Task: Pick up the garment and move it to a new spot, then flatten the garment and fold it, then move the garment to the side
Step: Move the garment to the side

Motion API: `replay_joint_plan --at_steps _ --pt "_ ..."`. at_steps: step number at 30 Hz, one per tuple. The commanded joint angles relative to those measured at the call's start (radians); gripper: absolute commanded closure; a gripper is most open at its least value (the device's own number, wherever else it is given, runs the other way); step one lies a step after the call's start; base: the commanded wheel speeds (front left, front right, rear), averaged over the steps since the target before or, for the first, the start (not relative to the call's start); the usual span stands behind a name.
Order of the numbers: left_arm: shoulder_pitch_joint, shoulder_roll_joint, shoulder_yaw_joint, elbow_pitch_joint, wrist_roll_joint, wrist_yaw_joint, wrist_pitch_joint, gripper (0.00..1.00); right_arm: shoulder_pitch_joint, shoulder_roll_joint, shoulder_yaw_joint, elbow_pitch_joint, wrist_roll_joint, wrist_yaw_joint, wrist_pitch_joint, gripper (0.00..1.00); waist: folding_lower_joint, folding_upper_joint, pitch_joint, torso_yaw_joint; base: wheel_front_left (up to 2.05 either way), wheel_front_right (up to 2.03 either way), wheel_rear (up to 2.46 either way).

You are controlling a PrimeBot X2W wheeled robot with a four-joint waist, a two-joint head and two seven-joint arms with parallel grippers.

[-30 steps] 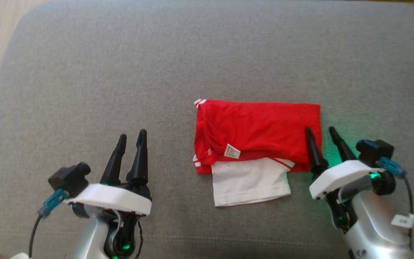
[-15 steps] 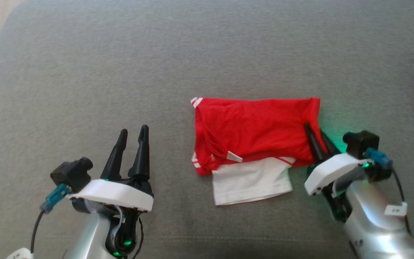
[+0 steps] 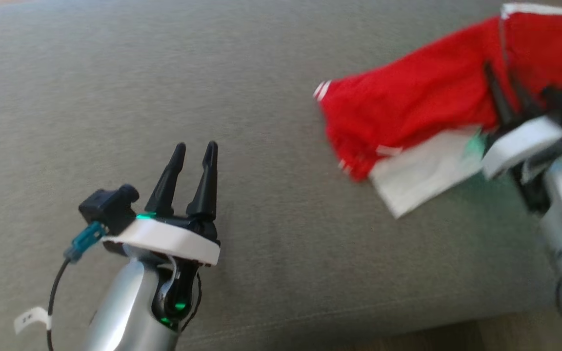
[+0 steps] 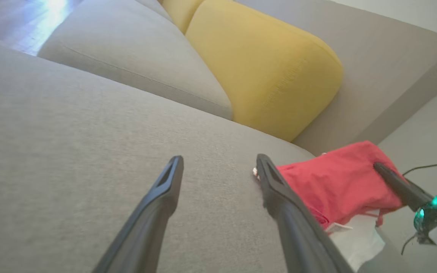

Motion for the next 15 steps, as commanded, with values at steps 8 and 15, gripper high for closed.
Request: replay_joint_plan --at_steps 8,15 --pt "-0.121 0.004 -0.038 -0.006 0.059 -0.013 -0.012 0.0 -0.189 -0.076 -0.019 0.042 0.036 -0.001 0.045 1.0 0.0 0.0 0.125 -0.146 0.0 0.0 0.0" --pt "-0.191 0.004 -0.075 0.019 0.094 -0.013 -0.012 0.0 -0.296 -0.091 -0.076 0.169 0.029 -0.001 0.022 1.0 0.0 0.0 0.19 -0.198 0.0 0.0 0.0"
